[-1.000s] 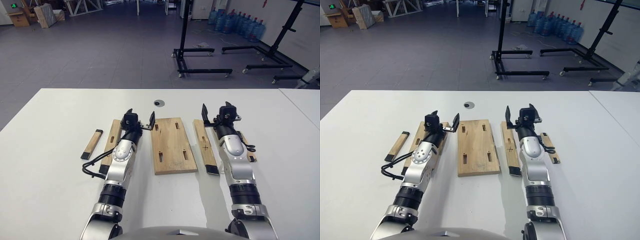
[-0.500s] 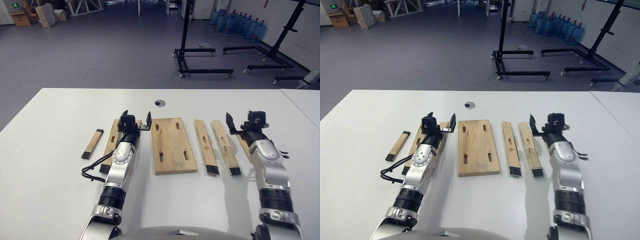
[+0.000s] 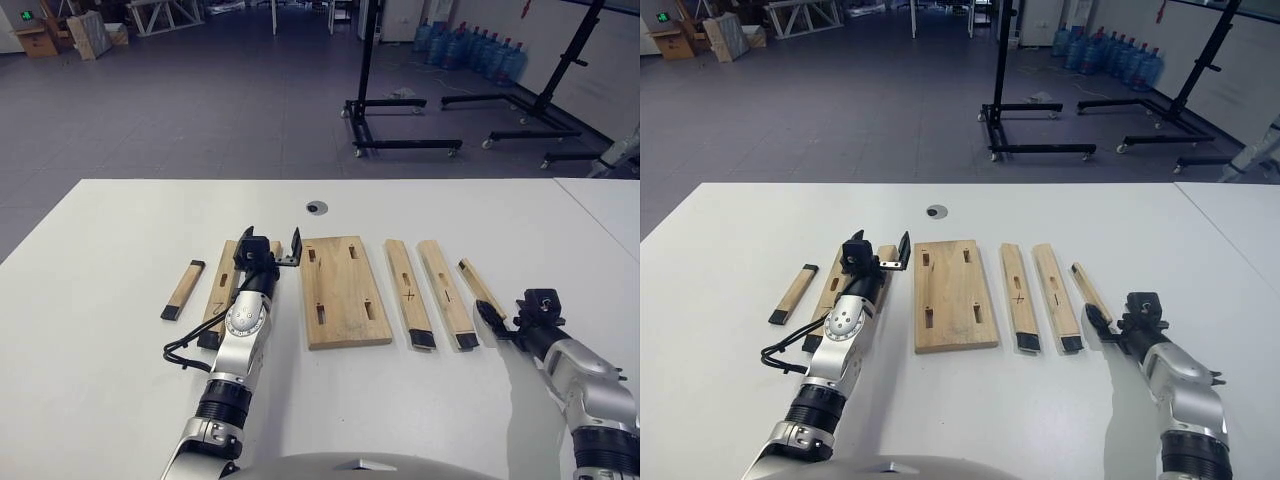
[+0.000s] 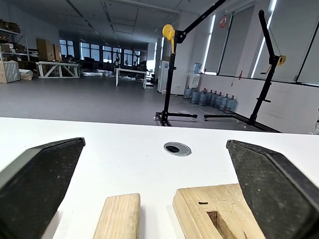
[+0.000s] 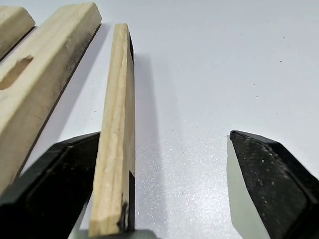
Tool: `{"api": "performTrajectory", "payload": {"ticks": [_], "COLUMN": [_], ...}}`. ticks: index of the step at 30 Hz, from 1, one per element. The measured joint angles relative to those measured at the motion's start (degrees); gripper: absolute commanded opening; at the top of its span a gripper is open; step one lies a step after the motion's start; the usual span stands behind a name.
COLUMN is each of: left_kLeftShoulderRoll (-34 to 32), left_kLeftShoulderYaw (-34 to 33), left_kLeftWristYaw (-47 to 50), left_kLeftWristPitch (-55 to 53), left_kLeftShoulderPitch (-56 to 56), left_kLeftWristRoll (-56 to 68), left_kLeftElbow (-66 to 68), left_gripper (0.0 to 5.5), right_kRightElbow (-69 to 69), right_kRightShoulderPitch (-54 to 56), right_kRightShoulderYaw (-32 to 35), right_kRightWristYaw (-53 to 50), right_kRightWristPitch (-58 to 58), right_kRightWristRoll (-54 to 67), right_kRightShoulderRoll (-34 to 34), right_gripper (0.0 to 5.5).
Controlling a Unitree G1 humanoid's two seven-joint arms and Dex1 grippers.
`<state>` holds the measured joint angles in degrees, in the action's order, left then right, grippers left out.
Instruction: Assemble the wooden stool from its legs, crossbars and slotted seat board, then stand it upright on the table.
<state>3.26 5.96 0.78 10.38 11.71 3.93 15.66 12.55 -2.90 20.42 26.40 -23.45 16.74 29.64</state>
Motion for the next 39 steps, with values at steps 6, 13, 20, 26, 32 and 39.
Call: {"api": "performTrajectory", "payload": {"ticks": [6, 13, 20, 26, 32, 39], "left_kLeftShoulderRoll": [0.0, 0.0, -0.1, -0.1, -0.1, 0.1], "left_kLeftShoulderYaw": [0.0, 0.0, 0.4, 0.4, -2.3, -7.6], "left_kLeftWristYaw": [0.5, 1.2, 1.7, 1.2, -1.3, -22.3], "left_kLeftWristPitch": [-0.1, -0.1, -0.2, -0.3, -1.7, -21.3], "left_kLeftShoulderPitch": [0.0, -0.2, -0.2, -0.2, 0.0, 1.7], "left_kLeftWristRoll": [0.0, 0.0, -0.3, -0.3, 4.7, 36.5], "left_kLeftElbow": [-0.3, -0.8, -0.8, -0.8, -0.8, -12.5], "left_gripper": [5.20, 5.20, 5.20, 5.20, 5.20, 5.20], "right_kRightElbow": [-3.8, -6.0, -6.6, -7.2, -5.9, 0.2], "right_kRightShoulderPitch": [-1.7, -2.3, -2.5, -2.8, -2.5, 7.0], "right_kRightShoulderYaw": [-0.7, -1.2, -2.2, -2.6, -3.0, -4.0], "right_kRightWristYaw": [0.3, 0.4, 1.1, 0.7, -0.1, 0.9], "right_kRightWristPitch": [-5.4, -8.4, -8.4, -8.1, -3.6, 6.9], "right_kRightWristRoll": [0.9, 1.4, 1.5, 1.7, 1.1, 0.3], "right_kRightShoulderRoll": [1.2, 2.0, 2.1, 1.4, 0.6, -0.7], "right_gripper": [3.35, 2.15, 1.00, 0.40, 0.40, 0.40]}}
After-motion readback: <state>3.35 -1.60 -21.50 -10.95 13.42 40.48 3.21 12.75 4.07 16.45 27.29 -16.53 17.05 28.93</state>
